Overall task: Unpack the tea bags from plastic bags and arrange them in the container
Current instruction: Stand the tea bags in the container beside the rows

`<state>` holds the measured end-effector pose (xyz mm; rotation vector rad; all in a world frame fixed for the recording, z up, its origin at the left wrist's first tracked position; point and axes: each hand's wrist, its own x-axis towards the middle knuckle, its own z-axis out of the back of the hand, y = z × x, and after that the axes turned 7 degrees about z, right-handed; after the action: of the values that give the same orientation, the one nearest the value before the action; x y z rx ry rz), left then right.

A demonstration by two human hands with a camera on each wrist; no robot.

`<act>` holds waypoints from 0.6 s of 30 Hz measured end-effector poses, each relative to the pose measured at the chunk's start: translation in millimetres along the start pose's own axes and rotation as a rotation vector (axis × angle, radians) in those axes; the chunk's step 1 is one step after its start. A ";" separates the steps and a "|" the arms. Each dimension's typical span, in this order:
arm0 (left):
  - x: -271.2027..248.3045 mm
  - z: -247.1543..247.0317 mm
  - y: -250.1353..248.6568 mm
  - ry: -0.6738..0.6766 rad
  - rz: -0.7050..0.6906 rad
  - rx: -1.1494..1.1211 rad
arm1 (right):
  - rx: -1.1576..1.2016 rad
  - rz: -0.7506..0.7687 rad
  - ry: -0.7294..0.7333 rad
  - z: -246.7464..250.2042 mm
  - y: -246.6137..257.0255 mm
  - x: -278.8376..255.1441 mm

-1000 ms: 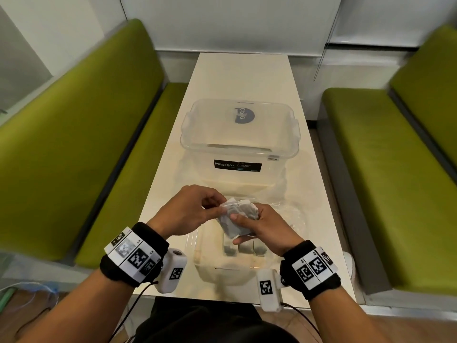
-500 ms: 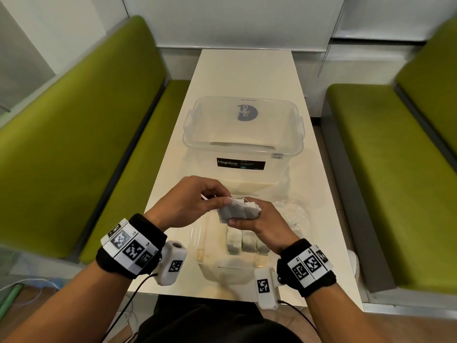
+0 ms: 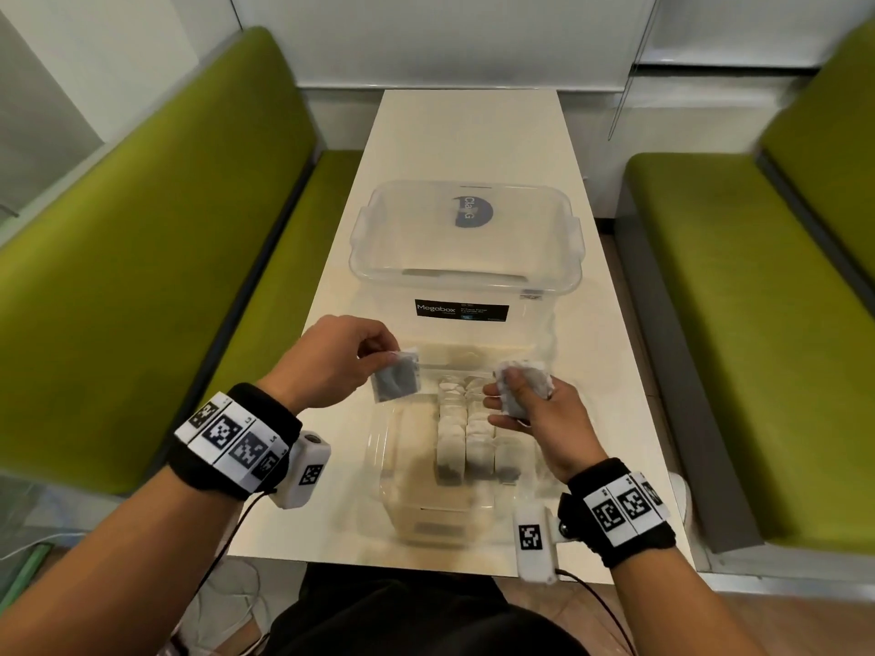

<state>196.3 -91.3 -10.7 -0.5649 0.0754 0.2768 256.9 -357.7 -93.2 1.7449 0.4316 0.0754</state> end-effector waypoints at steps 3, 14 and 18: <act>9.5 -5.0 11.3 0.018 0.028 0.127 | 0.006 -0.004 -0.063 11.8 1.0 1.7; 50.8 -60.1 11.9 0.208 -0.044 0.412 | -0.001 -0.021 -0.082 18.7 9.7 -0.6; 64.2 -73.5 15.7 0.202 -0.021 0.451 | -0.016 -0.021 -0.067 17.4 11.5 -3.3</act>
<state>254.0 -102.8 -90.2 -0.1437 0.3189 0.1730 261.5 -376.8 -85.4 1.7216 0.3992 0.0051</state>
